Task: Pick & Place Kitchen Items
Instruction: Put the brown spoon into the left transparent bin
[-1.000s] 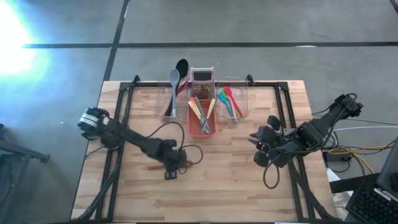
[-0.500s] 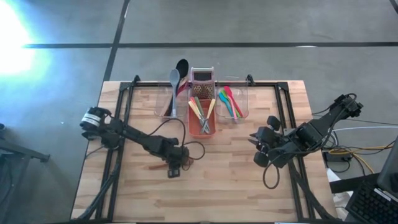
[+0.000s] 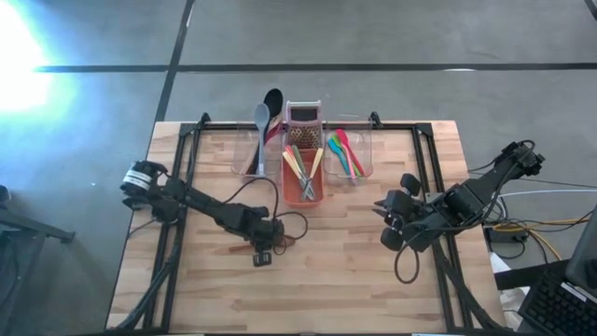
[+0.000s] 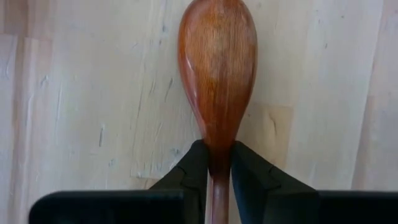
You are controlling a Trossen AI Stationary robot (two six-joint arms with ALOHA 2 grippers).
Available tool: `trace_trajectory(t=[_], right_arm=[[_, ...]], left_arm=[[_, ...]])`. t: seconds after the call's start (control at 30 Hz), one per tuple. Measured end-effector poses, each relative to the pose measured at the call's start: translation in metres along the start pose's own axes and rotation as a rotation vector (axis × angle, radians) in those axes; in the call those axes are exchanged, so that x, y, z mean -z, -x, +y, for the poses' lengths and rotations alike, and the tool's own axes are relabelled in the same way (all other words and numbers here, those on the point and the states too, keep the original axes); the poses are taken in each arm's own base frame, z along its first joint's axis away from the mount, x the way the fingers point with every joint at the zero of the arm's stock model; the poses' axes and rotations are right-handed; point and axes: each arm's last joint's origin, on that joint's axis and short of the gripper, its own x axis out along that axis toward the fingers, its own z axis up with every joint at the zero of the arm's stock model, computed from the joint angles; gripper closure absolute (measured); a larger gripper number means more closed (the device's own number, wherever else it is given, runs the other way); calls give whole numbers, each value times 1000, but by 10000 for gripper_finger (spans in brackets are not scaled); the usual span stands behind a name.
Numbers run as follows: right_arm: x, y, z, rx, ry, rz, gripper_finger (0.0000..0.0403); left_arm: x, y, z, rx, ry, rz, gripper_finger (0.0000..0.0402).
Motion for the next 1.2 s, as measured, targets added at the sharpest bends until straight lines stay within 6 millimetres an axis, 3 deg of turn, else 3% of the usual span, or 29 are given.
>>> trace_trajectory(t=[0.33, 0.5, 0.7, 0.93, 1.2], right_arm=[[0, 0, 0, 0, 0, 0, 319], [0, 0, 0, 0, -1, 0, 317], [0, 0, 0, -1, -1, 0, 330], [0, 0, 0, -2, -2, -1, 332], [0, 0, 0, -3, -3, -2, 316]], left_arm=[[-9, 58, -2, 66, -5, -219, 355], [-11, 69, -2, 79, -4, -277, 355], [-12, 83, 4, -40, 21, -370, 356], [-18, 118, 30, -178, 72, -536, 356], [-22, 174, 81, -285, 164, -772, 356]])
